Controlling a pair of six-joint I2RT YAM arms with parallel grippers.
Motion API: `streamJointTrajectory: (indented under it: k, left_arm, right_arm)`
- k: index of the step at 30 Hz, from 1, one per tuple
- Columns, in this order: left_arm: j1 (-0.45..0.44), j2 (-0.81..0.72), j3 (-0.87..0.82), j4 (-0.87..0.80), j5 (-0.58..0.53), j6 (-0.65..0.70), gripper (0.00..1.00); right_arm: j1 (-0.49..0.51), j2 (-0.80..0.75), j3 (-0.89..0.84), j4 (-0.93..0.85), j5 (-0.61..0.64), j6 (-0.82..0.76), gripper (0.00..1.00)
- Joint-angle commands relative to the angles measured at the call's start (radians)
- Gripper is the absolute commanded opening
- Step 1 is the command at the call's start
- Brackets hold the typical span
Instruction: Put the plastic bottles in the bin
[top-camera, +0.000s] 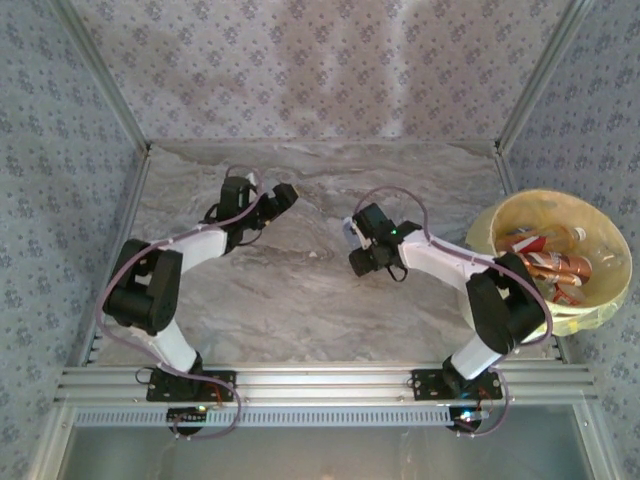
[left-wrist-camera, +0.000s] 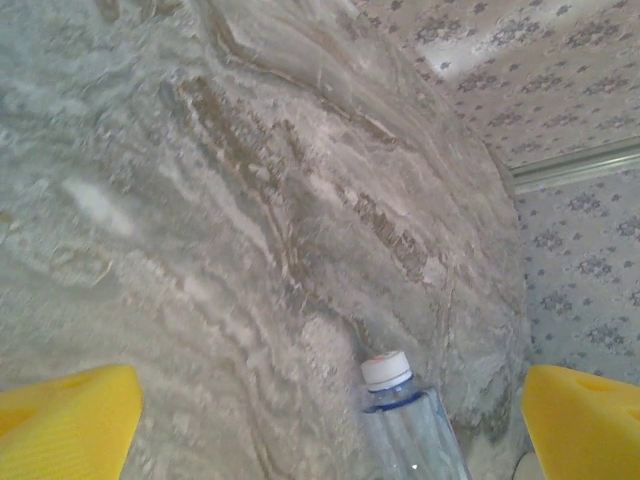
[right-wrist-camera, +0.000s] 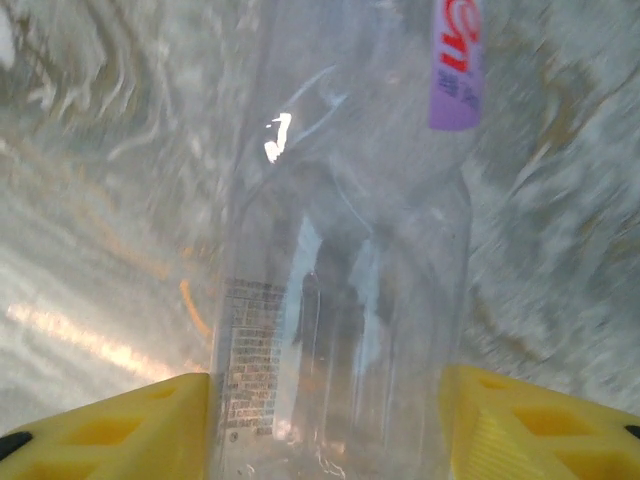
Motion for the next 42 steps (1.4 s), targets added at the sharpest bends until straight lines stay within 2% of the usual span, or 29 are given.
streamJointTrajectory:
  k: [1,9,12,14,16,19,24,27,32,42]
  left_arm:
    - [0.000,-0.071,-0.035,-0.044,-0.050,0.033,0.98]
    - [0.000,-0.108,-0.051,-0.077,-0.085,0.048,0.98]
    - [0.000,-0.104,-0.049,-0.077,-0.085,0.046,0.98]
    - [0.001,-0.102,-0.049,-0.083,-0.086,0.049,0.98]
    - [0.000,-0.106,-0.052,-0.091,-0.090,0.052,0.98]
    - [0.002,-0.115,-0.054,-0.111,-0.106,0.062,0.98]
    - [0.002,-0.137,-0.064,-0.126,-0.124,0.076,0.98]
    - [0.002,-0.149,-0.066,-0.134,-0.123,0.082,0.98]
    - [0.001,-0.175,-0.069,-0.134,-0.104,0.101,0.98]
    - [0.001,-0.269,-0.082,-0.171,-0.143,0.146,0.98]
  right_arm:
    - [0.011,-0.030,-0.052,-0.001,-0.033,0.075,0.67]
    - [0.011,0.029,-0.010,0.048,0.006,0.143,0.79]
    - [0.008,0.113,0.065,0.048,0.011,0.144,0.84]
    - [0.008,0.185,0.130,0.015,0.062,0.137,0.85]
    - [0.008,0.244,0.185,-0.025,0.097,0.135,0.83]
    - [0.008,0.300,0.248,-0.056,0.115,0.141,0.73]
    - [0.010,0.312,0.262,-0.071,0.145,0.151,0.62]
    - [0.013,0.264,0.238,-0.058,0.191,0.155,0.55]
    - [0.019,0.088,0.137,0.013,0.212,0.127,0.47]
    - [0.033,-0.349,0.122,-0.009,0.318,0.044,0.44]
